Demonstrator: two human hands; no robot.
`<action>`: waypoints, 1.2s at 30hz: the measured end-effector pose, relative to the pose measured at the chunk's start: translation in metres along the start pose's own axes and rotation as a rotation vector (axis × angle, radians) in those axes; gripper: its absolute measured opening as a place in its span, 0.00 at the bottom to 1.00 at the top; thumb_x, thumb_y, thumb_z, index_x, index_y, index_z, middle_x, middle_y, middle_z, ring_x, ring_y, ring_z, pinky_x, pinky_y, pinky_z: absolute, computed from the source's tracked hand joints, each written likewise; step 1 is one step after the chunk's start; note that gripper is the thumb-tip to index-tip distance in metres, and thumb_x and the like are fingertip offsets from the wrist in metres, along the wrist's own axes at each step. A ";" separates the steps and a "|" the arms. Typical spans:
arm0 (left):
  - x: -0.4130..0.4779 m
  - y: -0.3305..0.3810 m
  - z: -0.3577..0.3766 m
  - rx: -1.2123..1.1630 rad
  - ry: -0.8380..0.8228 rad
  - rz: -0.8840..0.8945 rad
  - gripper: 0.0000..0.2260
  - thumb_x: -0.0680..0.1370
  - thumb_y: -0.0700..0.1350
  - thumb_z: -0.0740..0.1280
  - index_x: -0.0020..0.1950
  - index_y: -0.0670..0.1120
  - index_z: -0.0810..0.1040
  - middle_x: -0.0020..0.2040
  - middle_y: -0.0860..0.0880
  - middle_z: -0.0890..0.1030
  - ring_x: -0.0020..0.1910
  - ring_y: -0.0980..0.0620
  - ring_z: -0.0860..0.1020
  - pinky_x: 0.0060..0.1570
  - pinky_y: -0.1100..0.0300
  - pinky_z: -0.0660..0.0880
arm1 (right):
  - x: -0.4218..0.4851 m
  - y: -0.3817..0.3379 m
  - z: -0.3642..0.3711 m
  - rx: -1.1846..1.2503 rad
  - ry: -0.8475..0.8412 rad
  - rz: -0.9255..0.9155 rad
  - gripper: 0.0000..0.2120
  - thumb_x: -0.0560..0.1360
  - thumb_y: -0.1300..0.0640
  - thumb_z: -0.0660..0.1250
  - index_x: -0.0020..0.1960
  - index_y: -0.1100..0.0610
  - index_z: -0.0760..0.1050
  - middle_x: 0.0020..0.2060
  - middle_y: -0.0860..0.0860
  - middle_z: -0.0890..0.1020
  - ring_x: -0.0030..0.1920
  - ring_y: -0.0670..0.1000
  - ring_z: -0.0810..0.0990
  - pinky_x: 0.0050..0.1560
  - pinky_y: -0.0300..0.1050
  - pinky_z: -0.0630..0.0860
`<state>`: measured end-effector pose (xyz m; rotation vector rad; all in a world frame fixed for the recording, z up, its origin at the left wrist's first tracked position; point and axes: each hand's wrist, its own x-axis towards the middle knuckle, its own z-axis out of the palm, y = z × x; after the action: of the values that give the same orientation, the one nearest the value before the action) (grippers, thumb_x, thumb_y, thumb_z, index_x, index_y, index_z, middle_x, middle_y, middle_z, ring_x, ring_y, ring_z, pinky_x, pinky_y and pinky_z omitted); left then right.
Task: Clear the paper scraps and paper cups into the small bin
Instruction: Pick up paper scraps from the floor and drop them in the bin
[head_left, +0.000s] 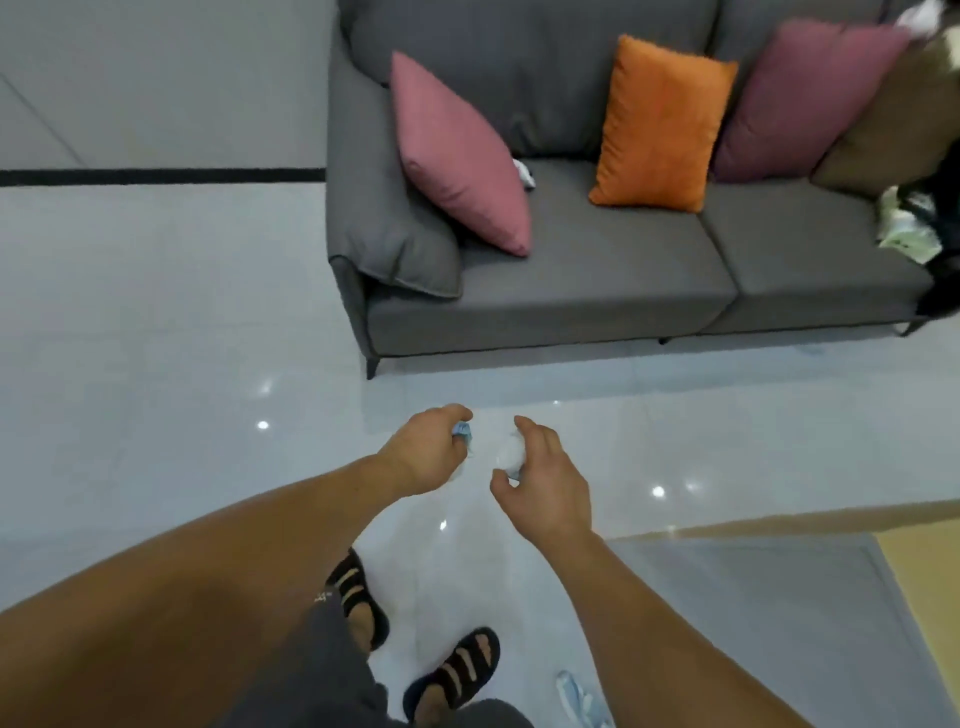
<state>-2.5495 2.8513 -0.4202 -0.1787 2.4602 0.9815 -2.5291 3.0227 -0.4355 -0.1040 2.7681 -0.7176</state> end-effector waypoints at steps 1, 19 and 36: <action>-0.008 -0.008 -0.020 -0.031 0.049 -0.026 0.17 0.82 0.45 0.59 0.71 0.48 0.68 0.66 0.46 0.74 0.61 0.47 0.74 0.57 0.62 0.69 | 0.006 -0.023 0.000 -0.009 -0.012 -0.039 0.31 0.75 0.47 0.66 0.75 0.47 0.58 0.71 0.44 0.66 0.59 0.49 0.75 0.52 0.44 0.74; -0.104 -0.260 -0.325 -0.265 0.613 -0.441 0.19 0.80 0.42 0.57 0.71 0.46 0.68 0.65 0.44 0.76 0.62 0.45 0.75 0.54 0.61 0.70 | 0.114 -0.429 0.088 -0.173 -0.222 -0.680 0.31 0.75 0.45 0.63 0.75 0.46 0.56 0.71 0.45 0.65 0.60 0.50 0.75 0.56 0.47 0.74; -0.072 -0.412 -0.526 -0.415 0.988 -0.693 0.17 0.81 0.43 0.56 0.70 0.45 0.69 0.63 0.45 0.76 0.59 0.46 0.75 0.50 0.62 0.68 | 0.284 -0.716 0.187 -0.254 -0.431 -1.085 0.32 0.75 0.48 0.65 0.75 0.48 0.58 0.71 0.46 0.65 0.63 0.51 0.74 0.59 0.47 0.74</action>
<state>-2.5704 2.1891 -0.3094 -1.8892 2.5270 1.2058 -2.7485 2.2707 -0.3149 -1.6574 2.1919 -0.4375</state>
